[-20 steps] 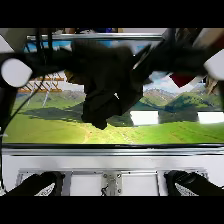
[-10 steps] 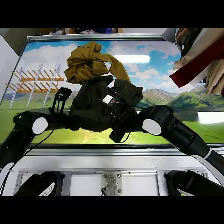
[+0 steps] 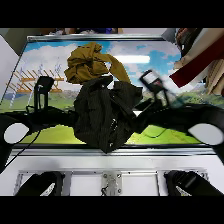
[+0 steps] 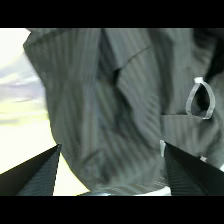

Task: Fold the clothes and pants, and hang the long-sleeved shirts on hangers.

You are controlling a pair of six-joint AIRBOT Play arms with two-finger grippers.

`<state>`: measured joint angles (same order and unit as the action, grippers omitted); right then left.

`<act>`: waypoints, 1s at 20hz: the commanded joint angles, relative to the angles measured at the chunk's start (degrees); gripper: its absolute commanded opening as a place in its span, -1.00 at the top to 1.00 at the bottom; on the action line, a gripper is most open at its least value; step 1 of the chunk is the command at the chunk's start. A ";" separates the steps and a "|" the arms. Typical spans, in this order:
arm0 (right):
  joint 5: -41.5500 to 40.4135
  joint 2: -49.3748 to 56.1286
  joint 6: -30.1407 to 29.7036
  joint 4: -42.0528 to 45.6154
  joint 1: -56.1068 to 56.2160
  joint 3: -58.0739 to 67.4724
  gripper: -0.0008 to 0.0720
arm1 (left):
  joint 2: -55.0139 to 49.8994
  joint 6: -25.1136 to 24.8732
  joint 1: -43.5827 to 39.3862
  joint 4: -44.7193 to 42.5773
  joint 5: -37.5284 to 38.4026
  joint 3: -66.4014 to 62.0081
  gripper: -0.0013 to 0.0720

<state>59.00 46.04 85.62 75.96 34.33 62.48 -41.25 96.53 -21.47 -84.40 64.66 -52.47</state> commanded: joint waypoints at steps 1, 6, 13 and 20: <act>0.76 -7.21 5.33 0.42 -11.23 -0.02 -0.76 | -5.99 5.92 -8.07 -0.15 2.21 -3.39 -0.86; 8.15 -10.78 6.16 0.35 -25.11 -0.04 -0.76 | -21.84 17.81 -29.90 -19.15 -1.53 -3.93 -0.66; 10.12 -10.67 6.19 -0.28 -26.51 -0.17 -0.76 | -37.94 20.55 -36.22 -23.65 -3.41 -4.07 -0.66; 10.14 -10.64 7.48 -0.31 -26.49 -0.20 -0.75 | -41.16 21.42 -33.94 -23.34 -9.44 -4.07 -0.66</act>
<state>68.95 35.44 92.55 75.72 7.88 62.30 -81.06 117.54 -56.05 -107.55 57.58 -56.51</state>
